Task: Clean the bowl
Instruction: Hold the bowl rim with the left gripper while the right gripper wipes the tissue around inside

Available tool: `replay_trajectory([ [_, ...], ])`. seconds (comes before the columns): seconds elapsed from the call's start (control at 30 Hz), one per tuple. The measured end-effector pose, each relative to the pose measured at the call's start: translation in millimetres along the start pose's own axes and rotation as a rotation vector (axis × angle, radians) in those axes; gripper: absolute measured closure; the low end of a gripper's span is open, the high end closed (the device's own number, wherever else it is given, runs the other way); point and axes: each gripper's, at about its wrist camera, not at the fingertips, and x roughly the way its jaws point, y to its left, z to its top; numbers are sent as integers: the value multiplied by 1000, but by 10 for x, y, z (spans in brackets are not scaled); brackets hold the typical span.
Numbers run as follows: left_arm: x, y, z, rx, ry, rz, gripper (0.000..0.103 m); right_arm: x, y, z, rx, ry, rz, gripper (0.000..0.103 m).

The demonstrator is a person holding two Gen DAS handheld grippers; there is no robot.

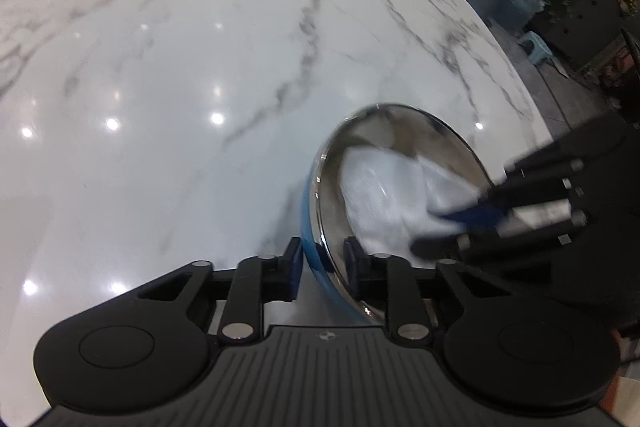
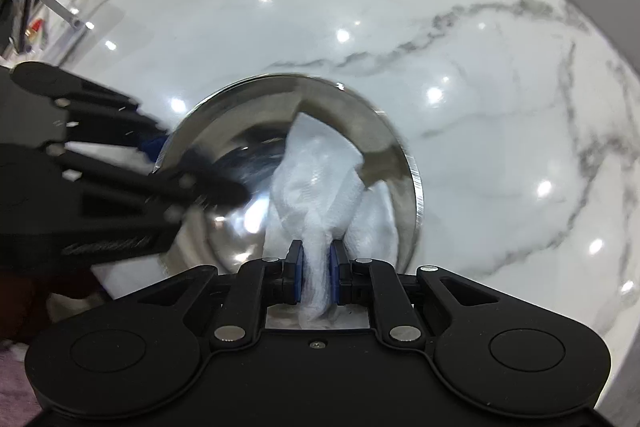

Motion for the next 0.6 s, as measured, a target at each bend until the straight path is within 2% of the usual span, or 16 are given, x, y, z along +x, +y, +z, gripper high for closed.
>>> replay_trajectory([
  [0.13,15,-62,2,30,-24,34,92,40,71,48,25,20,116,91],
  [0.27,14,-76,-7,45,-33,40,91,47,72,72,12,47,122,92],
  [0.37,15,-105,-13,65,-41,51,91,73,142,92,-80,68,24,92],
  [0.47,10,-114,-19,72,-45,54,91,91,288,87,-219,64,-161,92],
  [0.5,8,-113,-20,72,-45,53,91,91,321,75,-246,58,-197,92],
  [0.53,8,-112,-20,71,-44,52,91,92,352,62,-269,53,-227,92],
  [0.6,11,-112,-19,69,-45,52,91,93,356,52,-269,49,-229,92],
])
